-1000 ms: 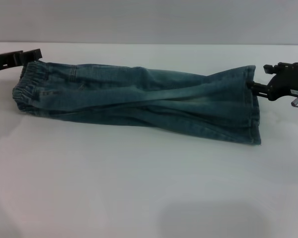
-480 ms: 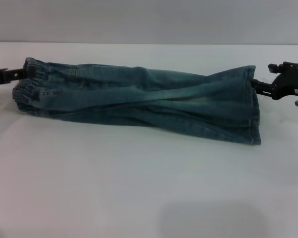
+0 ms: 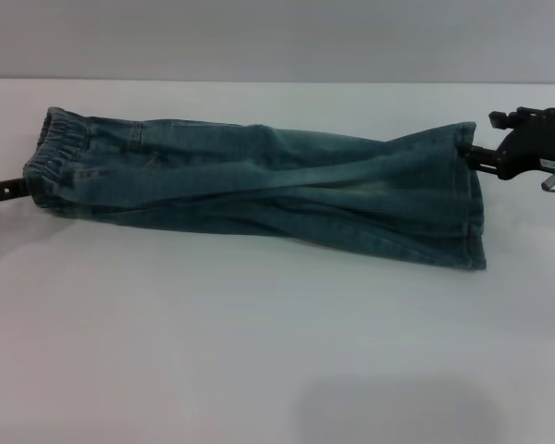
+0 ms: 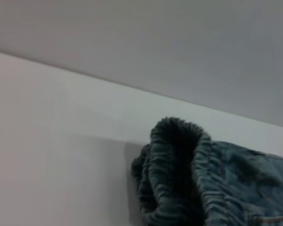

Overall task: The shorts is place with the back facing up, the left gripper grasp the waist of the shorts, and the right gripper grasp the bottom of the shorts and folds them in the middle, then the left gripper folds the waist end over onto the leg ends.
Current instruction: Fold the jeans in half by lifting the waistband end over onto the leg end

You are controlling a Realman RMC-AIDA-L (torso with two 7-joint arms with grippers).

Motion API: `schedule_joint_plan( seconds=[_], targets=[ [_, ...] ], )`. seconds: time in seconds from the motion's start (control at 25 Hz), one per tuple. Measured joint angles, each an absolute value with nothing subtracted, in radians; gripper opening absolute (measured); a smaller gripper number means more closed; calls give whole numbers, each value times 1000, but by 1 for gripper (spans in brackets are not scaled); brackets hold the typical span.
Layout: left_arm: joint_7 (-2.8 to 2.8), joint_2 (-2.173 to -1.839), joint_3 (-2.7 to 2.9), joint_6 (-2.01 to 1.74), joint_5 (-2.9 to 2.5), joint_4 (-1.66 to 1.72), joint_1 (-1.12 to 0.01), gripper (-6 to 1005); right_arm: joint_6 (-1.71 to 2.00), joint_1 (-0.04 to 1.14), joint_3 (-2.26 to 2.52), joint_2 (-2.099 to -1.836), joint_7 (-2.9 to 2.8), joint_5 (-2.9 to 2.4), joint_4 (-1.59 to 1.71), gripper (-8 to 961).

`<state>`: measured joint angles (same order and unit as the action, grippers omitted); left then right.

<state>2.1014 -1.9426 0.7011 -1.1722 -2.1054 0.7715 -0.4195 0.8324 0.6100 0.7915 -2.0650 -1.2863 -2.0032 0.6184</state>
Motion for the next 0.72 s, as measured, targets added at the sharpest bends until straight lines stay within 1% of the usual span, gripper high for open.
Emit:
schedule_joint_plan(
  seconds=[0.28,0.44,0.48,0.72],
  targets=[
    [2095,-1962,707,-1113,-2107,730,-428,850,839,613,799,-2066,-1289,-2003,619,639],
    [2095,-1966,706,-1106,-2107,726,-435,848,840,609,799,-2066,-1290,-2003,622,639],
    [2096,-1974,703,-1097,-2106,726,-446,848,840,607,799,-2066,-1290,-2003,622,639],
    [2097,-1984,698,-1089,-2106,708,-488,845,842,598,799,-2066,-1290,-2003,622,638]
  ],
)
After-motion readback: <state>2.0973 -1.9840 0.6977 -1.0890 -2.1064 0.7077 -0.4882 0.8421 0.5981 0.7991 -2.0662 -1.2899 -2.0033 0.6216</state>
